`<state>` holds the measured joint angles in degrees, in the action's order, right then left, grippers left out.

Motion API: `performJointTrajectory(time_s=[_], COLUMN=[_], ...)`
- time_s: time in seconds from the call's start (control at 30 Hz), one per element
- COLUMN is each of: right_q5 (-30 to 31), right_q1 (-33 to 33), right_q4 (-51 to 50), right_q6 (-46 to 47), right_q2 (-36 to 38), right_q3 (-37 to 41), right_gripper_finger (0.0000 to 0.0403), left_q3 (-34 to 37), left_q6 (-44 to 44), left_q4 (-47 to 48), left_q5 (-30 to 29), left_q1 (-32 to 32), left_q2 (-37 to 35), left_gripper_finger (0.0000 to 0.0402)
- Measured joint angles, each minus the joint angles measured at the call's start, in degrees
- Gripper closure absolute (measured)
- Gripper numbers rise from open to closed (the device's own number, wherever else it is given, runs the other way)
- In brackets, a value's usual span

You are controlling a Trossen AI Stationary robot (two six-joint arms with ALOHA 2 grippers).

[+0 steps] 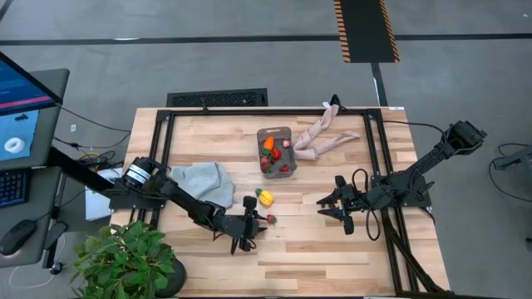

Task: Pick and placing Produce into tupperware
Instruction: Put the red strawberry into the black bin

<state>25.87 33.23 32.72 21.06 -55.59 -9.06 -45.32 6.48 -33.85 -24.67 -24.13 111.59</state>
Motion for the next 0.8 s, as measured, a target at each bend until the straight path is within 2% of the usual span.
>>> performJointTrajectory(time_s=[0.17, 0.43, 0.53, 0.63, 0.8], right_q5=[0.0, 0.0, 0.0, 0.0, 0.0], right_q1=[0.0, 0.0, 0.0, 0.0, 0.0], right_q4=[0.0, 0.0, -0.1, -0.1, -0.1], right_q6=[0.0, 0.0, 0.0, 0.0, 0.0], right_q2=[0.0, 0.0, 0.0, 0.0, 0.0], right_q3=[0.0, 0.0, 0.0, 0.0, 0.0], right_gripper_finger=[0.0235, 0.0235, 0.0235, 0.0235, 0.0235], left_q3=[0.0, -0.2, -1.6, -3.5, -5.6], left_q6=[-2.2, -4.0, -4.1, -4.7, -4.9], left_q4=[0.0, -0.2, 1.8, 5.0, 10.0], left_q5=[2.4, 2.5, 4.8, 8.1, 8.9], left_q1=[2.0, 3.6, 4.4, 5.3, 6.6], left_q2=[0.0, 0.0, 0.0, 0.0, 0.0], left_gripper_finger=[0.0242, 0.0174, 0.0155, 0.0146, 0.0143])
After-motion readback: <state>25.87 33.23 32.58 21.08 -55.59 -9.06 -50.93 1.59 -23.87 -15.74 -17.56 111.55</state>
